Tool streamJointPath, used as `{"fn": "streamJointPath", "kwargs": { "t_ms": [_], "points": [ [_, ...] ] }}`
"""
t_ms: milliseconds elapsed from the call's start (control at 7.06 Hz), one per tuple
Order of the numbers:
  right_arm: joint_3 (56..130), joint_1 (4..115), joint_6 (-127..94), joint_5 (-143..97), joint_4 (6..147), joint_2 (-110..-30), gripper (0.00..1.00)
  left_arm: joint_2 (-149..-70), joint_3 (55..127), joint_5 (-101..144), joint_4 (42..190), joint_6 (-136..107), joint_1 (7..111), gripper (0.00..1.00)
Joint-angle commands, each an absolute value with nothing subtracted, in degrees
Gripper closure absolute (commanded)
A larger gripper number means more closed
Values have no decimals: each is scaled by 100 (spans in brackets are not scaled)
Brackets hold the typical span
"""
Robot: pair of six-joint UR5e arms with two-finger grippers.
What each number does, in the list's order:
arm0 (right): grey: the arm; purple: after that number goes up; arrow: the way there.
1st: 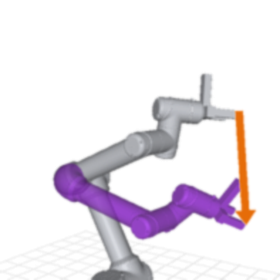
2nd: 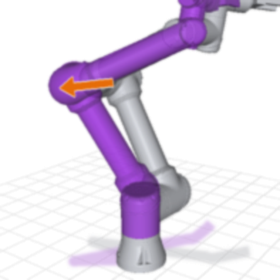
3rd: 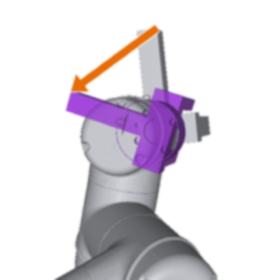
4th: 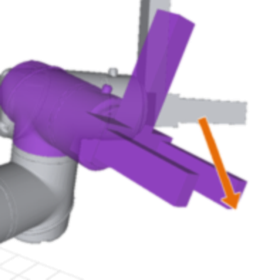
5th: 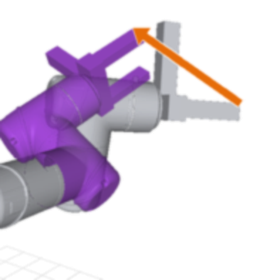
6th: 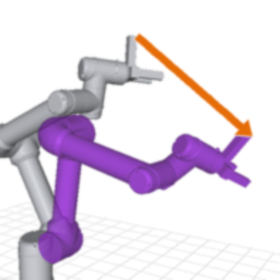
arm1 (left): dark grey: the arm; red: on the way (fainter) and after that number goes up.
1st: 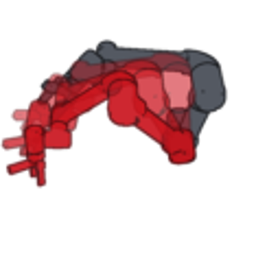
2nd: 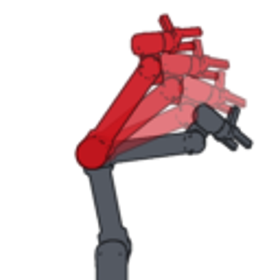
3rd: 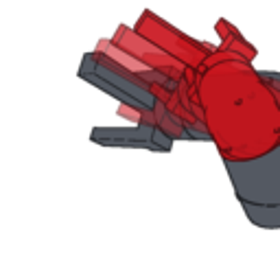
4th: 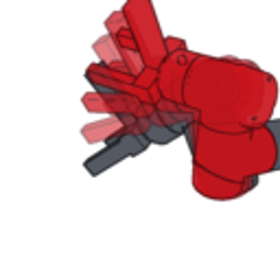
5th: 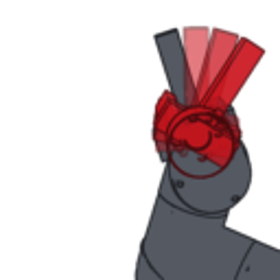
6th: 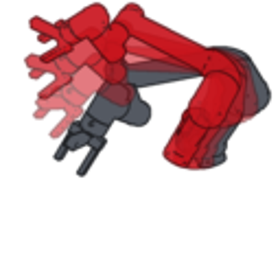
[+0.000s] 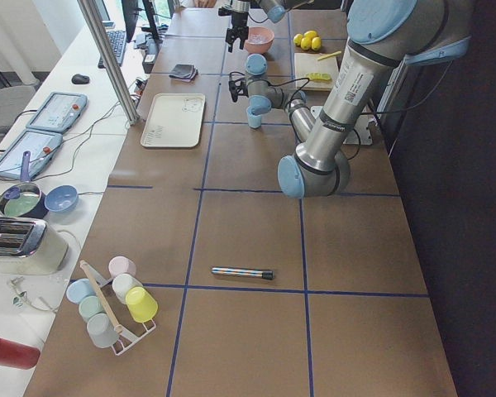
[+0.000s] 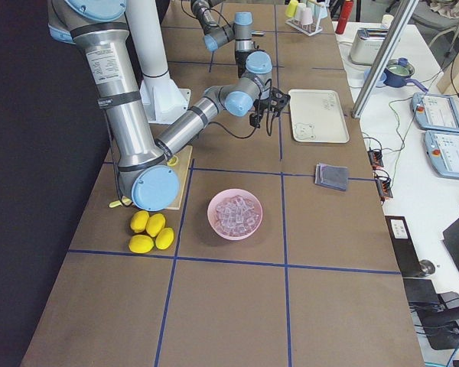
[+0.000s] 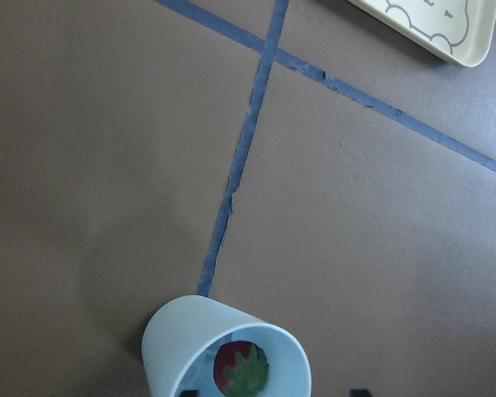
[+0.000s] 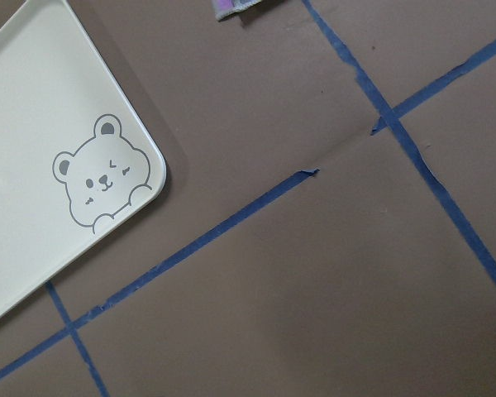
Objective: Mash ice and strawberries in cup
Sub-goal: 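Withdraw the left gripper toward the table edge while the right arm draws back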
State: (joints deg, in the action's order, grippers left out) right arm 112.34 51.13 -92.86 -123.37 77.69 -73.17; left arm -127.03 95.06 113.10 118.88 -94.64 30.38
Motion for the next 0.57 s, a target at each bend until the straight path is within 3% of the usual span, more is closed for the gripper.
{"fn": "streamJointPath", "kwargs": {
  "t_ms": [0,425],
  "points": [
    [11232,5238,-9028,-12392,7787,-7400,0,-12090,10077,11808,11874,-9422,3573,12],
    [11232,5404,-8817,-12558,7778,-7549,0,-10684,10502,13154,11874,-7260,5084,14]
  ]
}}
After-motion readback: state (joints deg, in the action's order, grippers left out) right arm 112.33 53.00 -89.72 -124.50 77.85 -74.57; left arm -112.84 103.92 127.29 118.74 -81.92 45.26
